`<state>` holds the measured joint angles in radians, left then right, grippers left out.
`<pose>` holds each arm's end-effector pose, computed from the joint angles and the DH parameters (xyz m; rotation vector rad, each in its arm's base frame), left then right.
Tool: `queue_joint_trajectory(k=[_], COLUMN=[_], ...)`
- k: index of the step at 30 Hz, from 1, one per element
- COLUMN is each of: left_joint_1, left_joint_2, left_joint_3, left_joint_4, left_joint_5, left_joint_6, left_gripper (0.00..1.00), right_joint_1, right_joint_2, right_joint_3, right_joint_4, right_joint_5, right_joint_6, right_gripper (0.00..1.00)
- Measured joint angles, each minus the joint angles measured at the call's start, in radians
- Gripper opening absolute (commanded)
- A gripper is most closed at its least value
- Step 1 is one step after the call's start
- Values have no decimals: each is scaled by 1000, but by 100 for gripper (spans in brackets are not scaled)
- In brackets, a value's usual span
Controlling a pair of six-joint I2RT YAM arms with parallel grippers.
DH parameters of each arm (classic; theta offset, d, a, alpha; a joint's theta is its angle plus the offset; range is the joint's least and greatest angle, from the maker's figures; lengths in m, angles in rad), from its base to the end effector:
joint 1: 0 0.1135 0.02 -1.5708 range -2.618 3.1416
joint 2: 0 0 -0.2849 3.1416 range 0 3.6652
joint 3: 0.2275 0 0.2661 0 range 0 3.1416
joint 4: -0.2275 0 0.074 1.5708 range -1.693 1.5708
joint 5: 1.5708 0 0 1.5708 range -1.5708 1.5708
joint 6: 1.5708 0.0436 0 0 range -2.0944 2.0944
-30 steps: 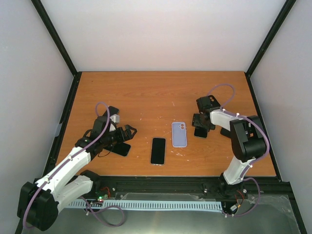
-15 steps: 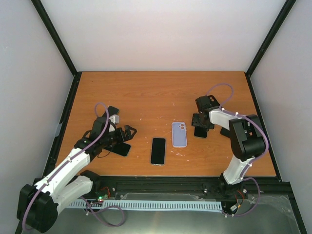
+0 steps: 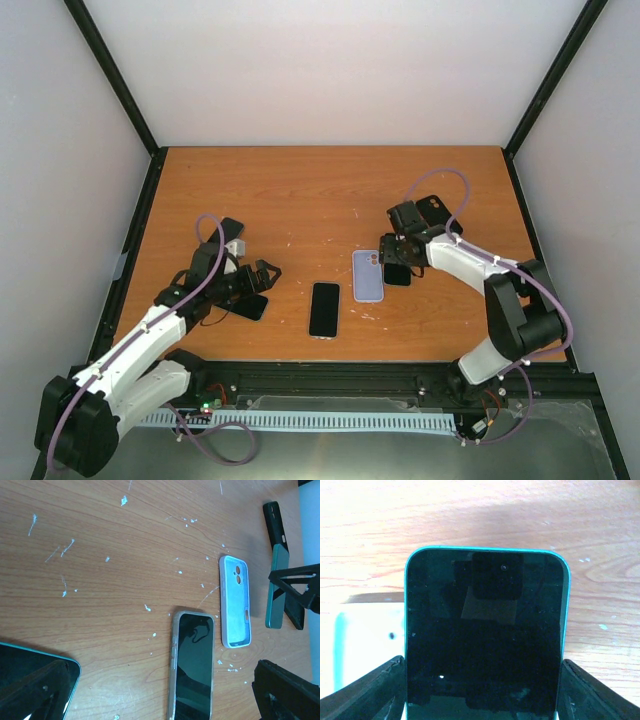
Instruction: Put the phone into the phone case
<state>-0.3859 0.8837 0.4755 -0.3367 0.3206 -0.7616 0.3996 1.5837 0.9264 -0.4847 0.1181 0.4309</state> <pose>0.1670 -0.0827 0.2077 -0.2879 2.4468 -0.9182 0.2916 0.1176 0.1808 0.0771 2.7002 0.0911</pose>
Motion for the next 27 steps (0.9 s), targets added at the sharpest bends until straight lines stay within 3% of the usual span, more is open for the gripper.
queue_joint_trajectory(k=[13, 27], left_joint_1=[0, 0], left_joint_2=[-3, -17], left_joint_3=[-10, -26], left_joint_4=[9, 9], left_joint_5=[5, 6], left_joint_6=[-13, -14], left_gripper=[100, 99], right_joint_1=[206, 277], right_joint_2=[-37, 22], right_joint_3=[-31, -111], right_joint_4=[169, 326], right_joint_5=[33, 153], right_joint_6=[93, 109], right_gripper=[68, 68])
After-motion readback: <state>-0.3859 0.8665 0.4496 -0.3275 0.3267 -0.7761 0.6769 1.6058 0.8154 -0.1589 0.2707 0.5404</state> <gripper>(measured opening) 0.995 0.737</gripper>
